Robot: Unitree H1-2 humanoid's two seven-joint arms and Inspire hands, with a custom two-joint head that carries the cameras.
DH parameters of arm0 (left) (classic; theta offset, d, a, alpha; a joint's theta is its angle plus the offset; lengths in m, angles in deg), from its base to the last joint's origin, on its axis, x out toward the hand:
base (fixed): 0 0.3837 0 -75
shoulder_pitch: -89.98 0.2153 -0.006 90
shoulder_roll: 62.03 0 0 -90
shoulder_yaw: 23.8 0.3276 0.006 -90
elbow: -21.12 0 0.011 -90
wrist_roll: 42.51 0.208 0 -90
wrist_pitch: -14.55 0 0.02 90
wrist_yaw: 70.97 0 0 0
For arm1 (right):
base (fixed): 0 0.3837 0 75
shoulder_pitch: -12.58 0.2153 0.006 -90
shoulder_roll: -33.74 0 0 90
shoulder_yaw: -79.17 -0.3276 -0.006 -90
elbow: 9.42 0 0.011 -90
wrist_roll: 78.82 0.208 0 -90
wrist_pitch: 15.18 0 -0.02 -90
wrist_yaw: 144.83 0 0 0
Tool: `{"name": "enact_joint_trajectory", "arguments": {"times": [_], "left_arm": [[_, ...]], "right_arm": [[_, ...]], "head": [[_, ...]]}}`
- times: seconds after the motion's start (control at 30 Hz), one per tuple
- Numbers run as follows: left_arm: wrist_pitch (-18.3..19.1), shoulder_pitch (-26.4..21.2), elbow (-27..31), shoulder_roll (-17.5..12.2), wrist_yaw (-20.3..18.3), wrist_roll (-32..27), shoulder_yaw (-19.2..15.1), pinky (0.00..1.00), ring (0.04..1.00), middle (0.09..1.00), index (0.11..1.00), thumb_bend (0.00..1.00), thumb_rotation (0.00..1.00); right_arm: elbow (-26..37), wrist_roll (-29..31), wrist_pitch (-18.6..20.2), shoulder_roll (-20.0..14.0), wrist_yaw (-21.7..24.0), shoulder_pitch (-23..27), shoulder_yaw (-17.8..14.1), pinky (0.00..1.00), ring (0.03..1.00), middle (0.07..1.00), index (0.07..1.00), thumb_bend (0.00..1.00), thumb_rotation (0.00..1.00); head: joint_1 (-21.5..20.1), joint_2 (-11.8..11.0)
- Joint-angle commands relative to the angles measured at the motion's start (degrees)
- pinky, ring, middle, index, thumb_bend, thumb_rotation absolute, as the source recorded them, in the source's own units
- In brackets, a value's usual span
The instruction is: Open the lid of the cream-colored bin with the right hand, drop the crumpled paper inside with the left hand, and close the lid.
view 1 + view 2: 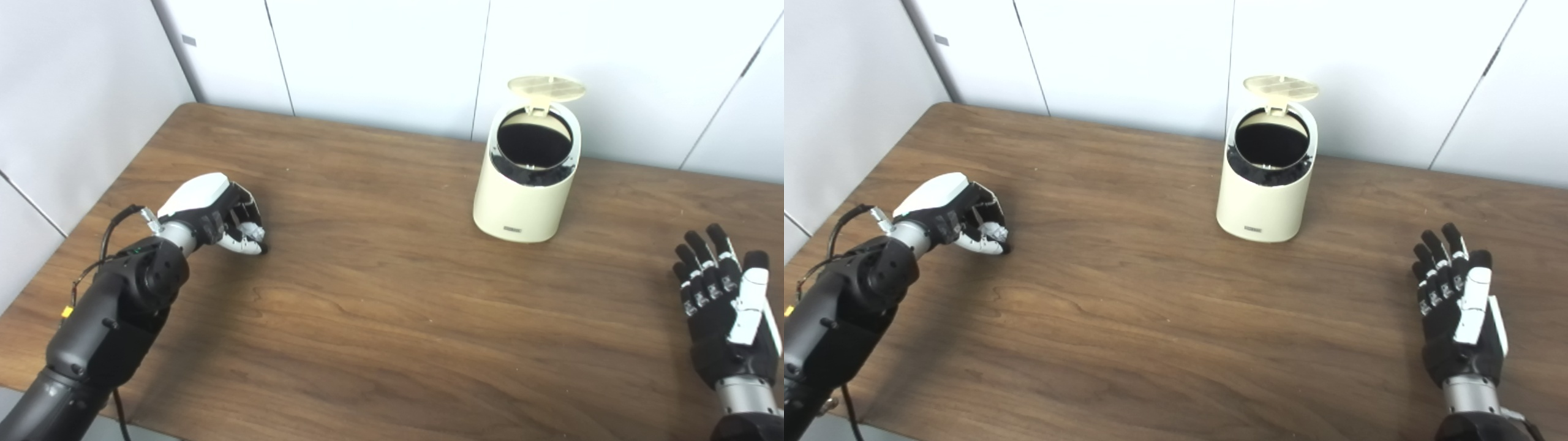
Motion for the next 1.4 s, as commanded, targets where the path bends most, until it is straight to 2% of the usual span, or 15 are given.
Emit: {"name": "enact_joint_trajectory", "arguments": {"times": [0.0,0.27,0.37,0.47,0.57,0.7,0.87,1.03,1.17,1.23,1.37], "left_arm": [[-2.29,-1.75,1.26,-2.07,1.93,-0.15,-0.86,0.47,0.450,0.523,0.452,0.50,0.00],[-4.79,-2.48,4.41,-0.92,3.82,-0.04,-1.19,0.44,0.436,0.483,0.481,0.50,0.00],[-5.41,-3.16,5.96,-0.35,4.08,-0.01,-1.21,0.39,0.378,0.457,0.500,0.50,0.00],[-4.95,-5.04,8.07,0.70,3.70,1.21,-0.57,0.37,0.363,0.448,0.505,0.50,0.00],[-3.92,-7.02,10.08,2.24,2.98,2.16,0.06,0.34,0.395,0.461,0.490,0.48,0.00],[-2.76,-9.71,12.25,4.58,2.00,3.45,1.05,0.32,0.364,0.412,0.503,0.46,0.00],[-0.76,-12.79,14.96,6.46,-0.65,5.86,3.15,0.33,0.375,0.423,0.523,0.47,0.00],[-2.54,-15.21,15.77,7.52,-0.93,6.19,4.81,0.31,0.384,0.443,0.514,0.47,0.00],[-2.57,-16.69,15.73,8.94,-1.23,5.99,5.85,0.35,0.389,0.456,0.513,0.47,0.00],[-2.96,-17.37,15.38,9.69,-1.09,5.80,6.31,0.32,0.382,0.443,0.512,0.47,0.00],[-3.16,-18.89,15.08,10.71,-1.76,5.15,6.95,0.33,0.403,0.469,0.495,0.47,0.00]], "right_arm": [[1.12,0.15,-2.82,-0.27,0.72,1.54,-0.08,1.00,0.963,0.943,0.962,0.53,1.00],[-0.12,-0.13,-3.53,0.10,0.79,1.36,0.28,1.00,0.962,0.942,0.956,0.49,1.00],[-0.22,-0.40,-3.63,-0.03,0.83,1.28,0.36,1.00,0.961,0.940,0.951,0.49,1.00],[-0.54,-0.29,-3.64,-0.14,0.96,1.55,0.26,1.00,0.964,0.942,0.955,0.48,1.00],[-1.11,-0.22,-4.01,-0.19,1.21,1.78,0.31,1.00,0.965,0.944,0.952,0.47,1.00],[-1.87,-0.85,-4.72,-0.33,1.21,1.78,0.58,1.00,0.959,0.937,0.950,0.46,1.00],[-1.58,-1.36,-4.48,-0.18,0.81,1.52,0.86,0.99,0.961,0.936,0.946,0.47,1.00],[-2.01,-2.03,-5.03,-0.14,0.85,1.58,1.10,0.96,0.957,0.930,0.938,0.52,1.00],[-1.91,-1.84,-4.61,-0.09,0.76,1.40,1.00,0.98,0.962,0.942,0.934,0.51,1.00],[-2.02,-1.98,-4.60,-0.09,0.74,1.35,1.07,0.98,0.965,0.945,0.933,0.51,1.00],[-2.06,-1.92,-4.52,-0.01,0.74,1.30,1.09,0.99,0.969,0.949,0.934,0.49,1.00]], "head": [[0.04,0.01],[-1.27,-0.92],[-1.27,-0.92],[-2.87,-0.84],[-3.31,-1.03],[-3.64,-1.38],[-4.61,-1.08],[-5.25,-0.85],[-5.66,-1.13],[-5.97,-1.46],[-6.08,-1.88]]}}
